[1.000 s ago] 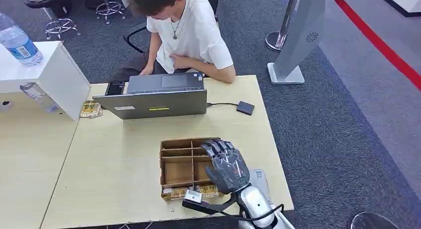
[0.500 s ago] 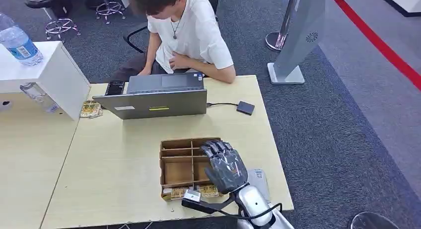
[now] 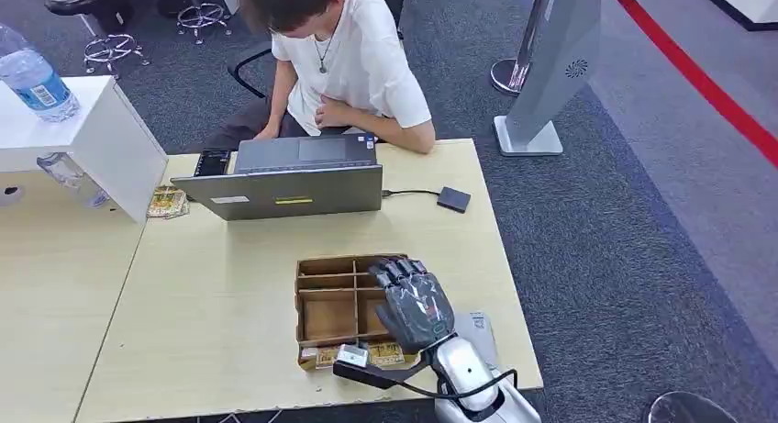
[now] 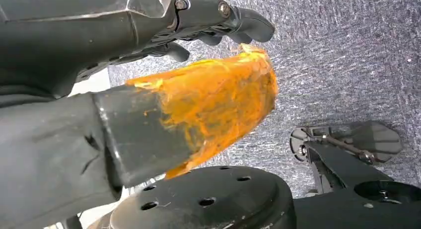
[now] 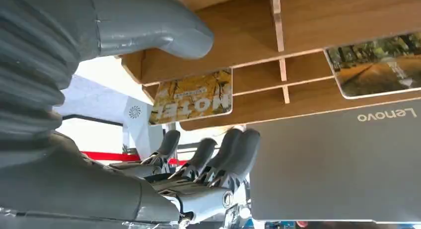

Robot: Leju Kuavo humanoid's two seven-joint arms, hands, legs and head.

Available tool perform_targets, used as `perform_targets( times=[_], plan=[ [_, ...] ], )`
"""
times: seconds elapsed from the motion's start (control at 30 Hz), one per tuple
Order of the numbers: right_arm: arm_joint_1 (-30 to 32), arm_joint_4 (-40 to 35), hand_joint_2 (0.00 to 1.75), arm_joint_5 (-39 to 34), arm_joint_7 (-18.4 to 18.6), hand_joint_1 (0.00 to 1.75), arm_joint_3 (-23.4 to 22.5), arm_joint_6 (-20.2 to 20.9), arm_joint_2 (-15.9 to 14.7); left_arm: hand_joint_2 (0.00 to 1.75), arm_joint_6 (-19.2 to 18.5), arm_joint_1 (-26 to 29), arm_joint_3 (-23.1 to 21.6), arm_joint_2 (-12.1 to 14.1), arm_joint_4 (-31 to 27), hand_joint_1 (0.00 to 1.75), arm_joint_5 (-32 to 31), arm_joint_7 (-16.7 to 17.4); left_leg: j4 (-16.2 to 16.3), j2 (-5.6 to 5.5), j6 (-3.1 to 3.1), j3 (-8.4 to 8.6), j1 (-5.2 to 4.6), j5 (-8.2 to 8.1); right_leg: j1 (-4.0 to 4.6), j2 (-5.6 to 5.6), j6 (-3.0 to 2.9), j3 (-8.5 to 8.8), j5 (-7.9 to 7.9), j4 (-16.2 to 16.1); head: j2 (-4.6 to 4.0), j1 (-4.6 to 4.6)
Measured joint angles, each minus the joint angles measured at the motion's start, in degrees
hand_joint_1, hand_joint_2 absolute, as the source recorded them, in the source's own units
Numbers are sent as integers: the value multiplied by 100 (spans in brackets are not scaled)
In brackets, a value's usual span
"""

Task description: Pass the card to the sensor for recognition and then transmit it.

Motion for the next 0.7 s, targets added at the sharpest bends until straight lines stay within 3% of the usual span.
perform_targets(
  times=[0.23,0.53,0.67,0.7],
  plan=[
    [-84,31,175,4,107,89,-2,-2,20,0,-2,1,0,0,0,0,-11,0,0,0,0,0,0,1,0,0,-2,0,2,0,0,0],
    [-100,-22,175,15,181,99,-22,0,20,0,-15,1,0,-2,0,0,-11,0,0,0,0,1,0,1,0,0,-2,-1,2,0,0,0],
    [-99,-46,175,37,181,113,-48,2,20,0,-15,1,0,-2,0,0,-11,0,0,0,0,1,0,1,0,0,-5,-1,4,0,0,0],
    [-98,-63,175,48,181,140,-57,2,20,0,-15,1,0,-2,0,0,-11,0,0,0,0,1,0,1,0,0,-5,-1,4,0,0,0]
  ],
)
